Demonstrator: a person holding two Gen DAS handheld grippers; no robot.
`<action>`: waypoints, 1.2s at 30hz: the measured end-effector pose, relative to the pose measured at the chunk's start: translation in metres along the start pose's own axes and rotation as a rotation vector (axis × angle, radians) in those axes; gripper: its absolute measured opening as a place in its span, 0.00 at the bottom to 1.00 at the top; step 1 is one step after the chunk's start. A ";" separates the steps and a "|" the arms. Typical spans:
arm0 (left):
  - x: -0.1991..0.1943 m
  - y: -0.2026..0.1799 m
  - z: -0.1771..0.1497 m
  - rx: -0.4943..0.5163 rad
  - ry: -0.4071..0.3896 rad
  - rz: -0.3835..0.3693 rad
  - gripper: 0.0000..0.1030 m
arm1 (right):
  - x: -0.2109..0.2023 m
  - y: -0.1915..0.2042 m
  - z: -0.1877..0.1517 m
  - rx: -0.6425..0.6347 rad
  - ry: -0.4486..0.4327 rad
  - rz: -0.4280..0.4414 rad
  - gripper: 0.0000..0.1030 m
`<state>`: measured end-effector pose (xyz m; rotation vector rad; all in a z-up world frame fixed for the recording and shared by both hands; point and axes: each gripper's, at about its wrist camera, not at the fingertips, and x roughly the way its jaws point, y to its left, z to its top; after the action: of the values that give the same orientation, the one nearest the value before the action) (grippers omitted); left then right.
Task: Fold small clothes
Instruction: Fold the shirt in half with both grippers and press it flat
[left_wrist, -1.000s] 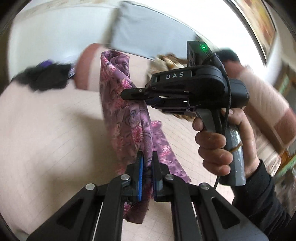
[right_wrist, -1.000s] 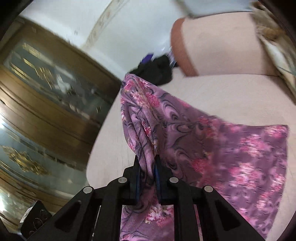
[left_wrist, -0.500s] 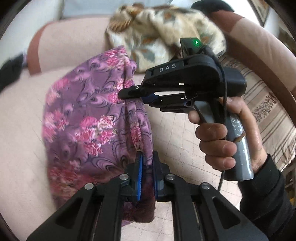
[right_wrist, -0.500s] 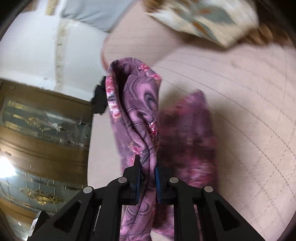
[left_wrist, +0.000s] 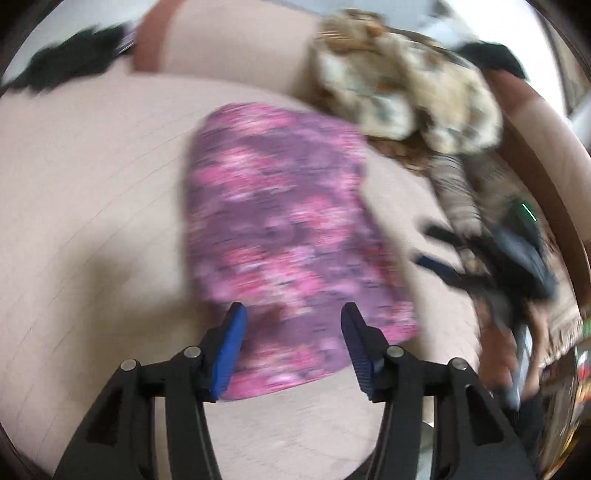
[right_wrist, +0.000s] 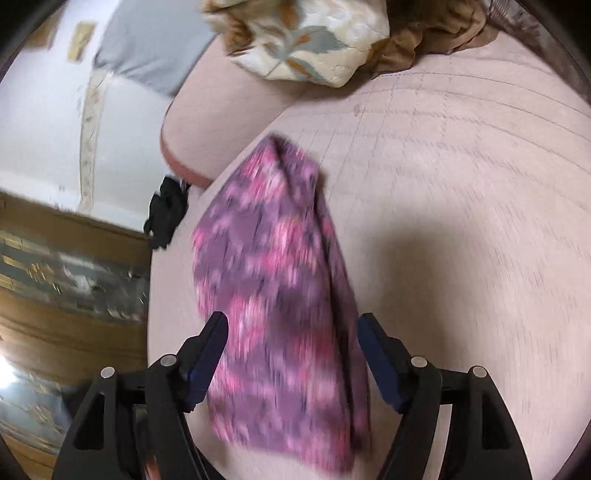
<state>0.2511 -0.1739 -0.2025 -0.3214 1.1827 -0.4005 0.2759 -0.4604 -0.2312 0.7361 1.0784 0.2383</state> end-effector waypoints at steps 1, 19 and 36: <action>0.000 0.015 -0.001 -0.042 0.007 0.012 0.54 | 0.000 -0.001 -0.012 -0.005 0.008 -0.011 0.76; 0.065 0.037 -0.012 -0.153 0.153 -0.053 0.62 | 0.024 -0.042 -0.068 0.160 0.053 -0.073 0.56; -0.069 0.085 -0.024 -0.083 0.143 -0.099 0.10 | 0.035 0.013 -0.134 0.226 0.177 0.060 0.08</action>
<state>0.2174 -0.0673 -0.1916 -0.4296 1.3291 -0.4676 0.1786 -0.3750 -0.2837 0.9647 1.2662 0.2384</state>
